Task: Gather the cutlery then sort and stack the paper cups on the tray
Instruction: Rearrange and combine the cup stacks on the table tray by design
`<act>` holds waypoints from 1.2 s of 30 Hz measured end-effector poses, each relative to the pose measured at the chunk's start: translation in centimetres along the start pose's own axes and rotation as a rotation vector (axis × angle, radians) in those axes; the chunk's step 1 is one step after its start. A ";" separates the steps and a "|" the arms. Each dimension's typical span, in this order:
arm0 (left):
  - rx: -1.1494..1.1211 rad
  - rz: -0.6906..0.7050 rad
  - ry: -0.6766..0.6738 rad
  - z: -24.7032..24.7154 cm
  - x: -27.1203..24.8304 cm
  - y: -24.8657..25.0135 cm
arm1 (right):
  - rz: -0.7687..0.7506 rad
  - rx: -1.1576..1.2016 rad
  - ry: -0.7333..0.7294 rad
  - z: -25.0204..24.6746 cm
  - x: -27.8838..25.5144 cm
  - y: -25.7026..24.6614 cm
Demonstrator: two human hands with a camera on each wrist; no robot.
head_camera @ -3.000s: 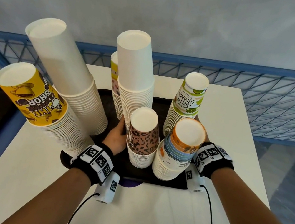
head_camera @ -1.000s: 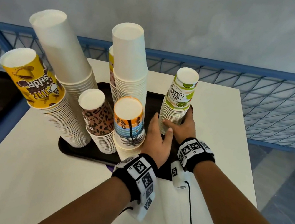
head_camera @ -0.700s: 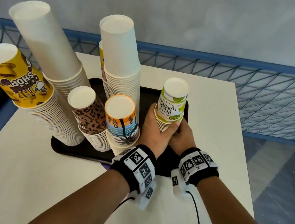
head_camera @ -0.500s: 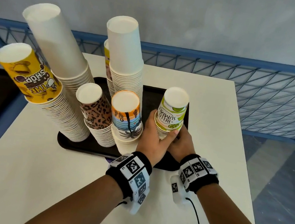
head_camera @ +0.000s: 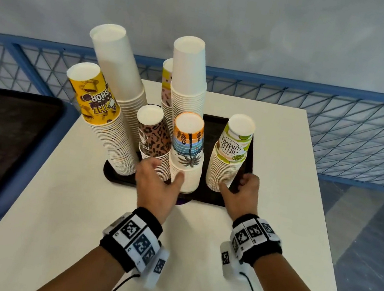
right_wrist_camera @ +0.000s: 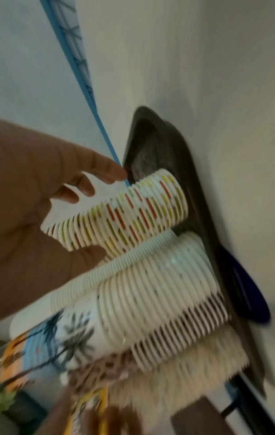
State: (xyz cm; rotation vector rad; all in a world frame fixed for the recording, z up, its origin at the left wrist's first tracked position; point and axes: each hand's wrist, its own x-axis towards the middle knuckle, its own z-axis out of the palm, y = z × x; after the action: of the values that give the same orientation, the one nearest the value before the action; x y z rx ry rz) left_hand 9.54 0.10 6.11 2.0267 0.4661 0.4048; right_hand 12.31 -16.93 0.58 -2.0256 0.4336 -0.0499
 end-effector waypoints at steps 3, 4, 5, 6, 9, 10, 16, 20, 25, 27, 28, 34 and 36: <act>0.006 -0.042 0.113 -1.4 1.6 -0.9 | 0.005 -0.059 -0.155 1.6 -2.6 -0.5; 0.012 -0.055 0.153 -1.8 2.2 -1.1 | 0.006 -0.070 -0.238 2.3 -3.2 -0.9; 0.011 -0.082 0.189 -2.1 2.7 -1.5 | 0.003 -0.069 -0.297 2.9 -3.4 -1.3; 0.003 -0.124 0.220 -2.5 3.3 -1.8 | -0.009 -0.049 -0.329 3.6 -3.4 -1.7; -0.084 -0.247 0.270 -3.8 5.5 -3.2 | -0.068 0.034 -0.345 5.1 -2.7 -2.9; -0.119 -0.260 0.262 -4.3 6.3 -3.6 | -0.078 0.052 -0.331 5.6 -2.4 -3.2; -0.190 -0.152 0.039 -5.4 11.0 -6.7 | -0.086 0.105 -0.309 7.2 -0.8 -4.3; -0.157 -0.148 -0.005 -5.9 12.4 -8.1 | -0.116 0.111 -0.303 7.6 -0.4 -4.4; -0.158 -0.111 -0.039 -5.5 13.5 -8.6 | -0.137 0.086 -0.328 8.8 -0.2 -4.9; -0.163 -0.105 -0.055 -5.5 13.9 -8.7 | -0.136 0.103 -0.334 9.3 -0.3 -5.1; -0.165 -0.104 -0.064 -5.5 14.1 -8.7 | -0.132 0.108 -0.333 9.4 -0.3 -5.1; -0.152 -0.101 -0.123 -5.6 15.0 -8.8 | -0.119 0.093 -0.326 9.7 -0.3 -5.2; -0.141 -0.115 -0.145 -5.9 14.9 -8.9 | -0.111 0.091 -0.335 9.5 -0.4 -5.3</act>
State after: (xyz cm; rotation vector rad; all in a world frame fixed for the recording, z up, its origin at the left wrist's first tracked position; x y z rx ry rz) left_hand 18.37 15.75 2.41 1.8671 0.4496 0.2128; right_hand 15.53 -6.53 0.69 -1.9202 0.1047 0.1961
